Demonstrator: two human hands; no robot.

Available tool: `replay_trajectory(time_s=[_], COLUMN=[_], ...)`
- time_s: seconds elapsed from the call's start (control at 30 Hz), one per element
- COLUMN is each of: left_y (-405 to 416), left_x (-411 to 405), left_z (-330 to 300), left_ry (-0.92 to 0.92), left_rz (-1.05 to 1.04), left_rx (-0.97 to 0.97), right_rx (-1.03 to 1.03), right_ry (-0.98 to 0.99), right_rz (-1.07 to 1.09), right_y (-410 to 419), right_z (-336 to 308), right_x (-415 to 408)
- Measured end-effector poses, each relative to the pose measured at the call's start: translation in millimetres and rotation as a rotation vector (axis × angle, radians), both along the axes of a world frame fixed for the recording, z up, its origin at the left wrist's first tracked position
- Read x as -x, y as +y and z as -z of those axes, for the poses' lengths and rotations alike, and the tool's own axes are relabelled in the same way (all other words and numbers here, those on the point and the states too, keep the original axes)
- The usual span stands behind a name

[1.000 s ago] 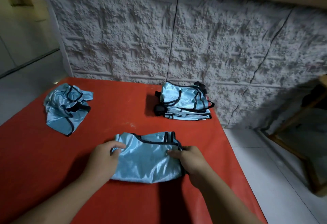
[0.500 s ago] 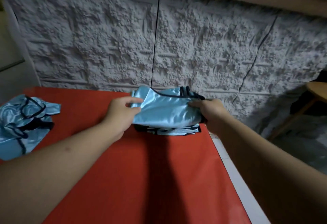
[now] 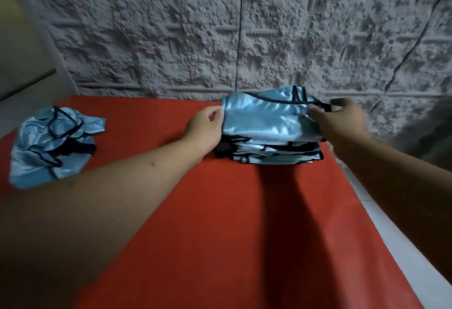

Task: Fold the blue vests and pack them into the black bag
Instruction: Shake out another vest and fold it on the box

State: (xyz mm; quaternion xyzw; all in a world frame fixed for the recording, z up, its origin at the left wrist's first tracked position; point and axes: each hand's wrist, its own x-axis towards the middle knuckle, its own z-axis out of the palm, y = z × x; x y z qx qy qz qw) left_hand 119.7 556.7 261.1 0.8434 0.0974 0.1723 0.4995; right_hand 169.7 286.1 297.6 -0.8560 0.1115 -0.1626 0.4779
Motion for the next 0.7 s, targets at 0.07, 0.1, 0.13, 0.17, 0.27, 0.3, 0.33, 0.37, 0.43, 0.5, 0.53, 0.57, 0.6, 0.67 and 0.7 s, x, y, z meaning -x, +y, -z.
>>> replay_trajectory(time_s=[0.07, 0.1, 0.13, 0.17, 0.27, 0.3, 0.33, 0.37, 0.43, 0.5, 0.53, 0.57, 0.6, 0.67, 0.7], left_y=[22.9, 40.1, 55.7, 78.1, 132.8, 148.4, 164.9, 177.3, 199.2, 219.4, 226.6, 232.4, 232.6, 220.1, 209.0], left_x=[18.7, 31.6, 41.9, 56.4, 98.4, 114.0, 127.0, 139.3, 158.1, 167.5, 171.5, 174.0, 179.4, 192.1, 200.6], left_z=[8.4, 13.0, 20.3, 25.0, 37.2, 40.0, 44.7, 45.6, 47.9, 48.3, 46.2, 46.7, 45.0, 39.9, 37.4], left_ry=[-0.018, -0.002, 0.013, 0.051, 0.153, 0.216, 0.279, 0.356, 0.504, 0.519, 0.478, 0.455, 0.459, 0.442, 0.411], left_rz=[-0.044, -0.074, -0.112, -0.165, -0.331, -0.375, -0.405, -0.424, -0.449, -0.437, -0.431, -0.433, -0.420, -0.388, -0.328], left_rx=[-0.069, -0.147, -0.242, -0.359, -0.647, -0.698, -0.735, -0.759, -0.786, -0.775, -0.730, -0.672, -0.637, -0.556, -0.493], right_rx=[0.210, 0.272, 0.315, 0.322, 0.324, 0.337, 0.351, 0.362, 0.381, 0.367, 0.366, 0.368, 0.368, 0.304, 0.240], right_ry=[-0.184, -0.285, -0.372, -0.433, -0.347, -0.244, -0.144, -0.066, -0.007, 0.026, 0.046, 0.070, 0.093, 0.140, 0.157], right_rz=[-0.004, -0.057, -0.132, -0.222, -0.560, -0.670, -0.762, -0.831, -0.903, -0.904, -0.891, -0.874, -0.858, -0.835, -0.823], right_y=[11.5, 23.5, 34.9, 54.0, 115.3, 136.4, 155.7, 172.8, 199.8, 219.2, 227.8, 235.9, 242.4, 251.0, 254.2], right_z=[-4.7, -5.4, -4.5, 1.0, 31.8, 44.8, 56.9, 67.2, 81.2, 84.1, 82.9, 81.7, 79.4, 73.5, 72.2], right_x=[26.4, 45.3, 65.9, 87.2, 137.8, 150.3, 161.6, 171.1, 182.4, 187.7, 189.9, 191.4, 194.9, 204.8, 210.3])
